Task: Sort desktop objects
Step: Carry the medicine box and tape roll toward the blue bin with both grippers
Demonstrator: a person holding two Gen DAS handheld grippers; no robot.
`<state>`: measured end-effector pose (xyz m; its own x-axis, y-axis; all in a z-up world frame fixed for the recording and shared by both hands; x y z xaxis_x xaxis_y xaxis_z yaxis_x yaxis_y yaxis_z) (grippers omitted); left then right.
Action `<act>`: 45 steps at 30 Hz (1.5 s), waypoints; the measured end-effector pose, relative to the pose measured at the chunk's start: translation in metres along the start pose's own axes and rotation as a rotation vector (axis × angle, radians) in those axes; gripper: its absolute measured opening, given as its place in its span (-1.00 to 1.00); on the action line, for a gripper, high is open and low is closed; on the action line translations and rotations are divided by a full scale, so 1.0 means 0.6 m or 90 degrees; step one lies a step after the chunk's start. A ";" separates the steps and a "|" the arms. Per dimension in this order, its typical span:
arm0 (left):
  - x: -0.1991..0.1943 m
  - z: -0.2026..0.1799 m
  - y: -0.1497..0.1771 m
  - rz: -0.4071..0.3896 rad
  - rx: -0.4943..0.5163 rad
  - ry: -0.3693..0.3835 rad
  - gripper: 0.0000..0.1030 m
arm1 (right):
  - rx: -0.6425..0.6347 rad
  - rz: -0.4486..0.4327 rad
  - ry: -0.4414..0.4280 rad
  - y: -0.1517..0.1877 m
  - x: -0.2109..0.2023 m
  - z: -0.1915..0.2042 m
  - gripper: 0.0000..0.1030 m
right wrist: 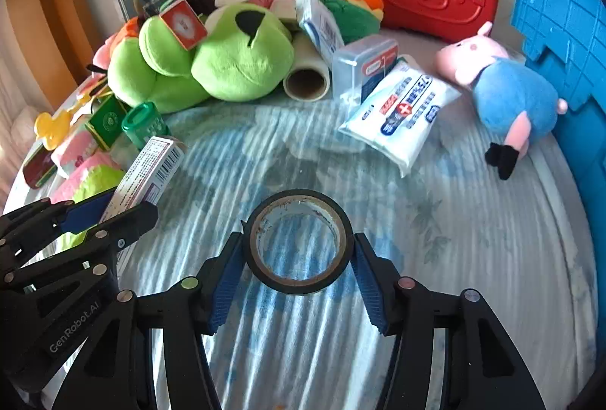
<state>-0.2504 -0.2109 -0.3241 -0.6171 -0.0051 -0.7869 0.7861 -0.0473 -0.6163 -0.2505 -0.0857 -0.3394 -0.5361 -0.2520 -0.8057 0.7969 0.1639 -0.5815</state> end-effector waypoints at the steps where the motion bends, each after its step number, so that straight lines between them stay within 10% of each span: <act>1: -0.018 0.003 -0.006 -0.010 -0.002 0.001 -0.44 | -0.001 -0.011 0.001 -0.016 -0.010 0.000 0.09; 26: -0.446 -0.193 -0.184 -0.309 0.042 0.081 -0.44 | -0.038 -0.344 0.141 -0.156 -0.527 -0.060 0.09; 37: -0.519 -0.548 -0.236 -0.375 0.073 0.110 -0.44 | 0.005 -0.446 0.211 -0.101 -0.723 -0.370 0.09; 45: -0.536 -0.812 -0.237 -0.334 0.092 0.136 -0.44 | 0.054 -0.396 0.243 -0.038 -0.764 -0.664 0.09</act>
<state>-0.1469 0.2841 0.0004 -0.8907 0.2562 -0.3755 0.3549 -0.1243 -0.9266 -0.1339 0.4058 -0.0014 -0.9437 0.0782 -0.3213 0.3237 0.0198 -0.9460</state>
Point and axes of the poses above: each gripper's, at about its wrist camera, not at the fingertips, and x roughly the way its jaws point, z to its left, y to its underside, the point moved 8 cm from there along x, roughly the way its jaws point, and after that the axes turned 4 degrees about -y, right-handed, at the moved point
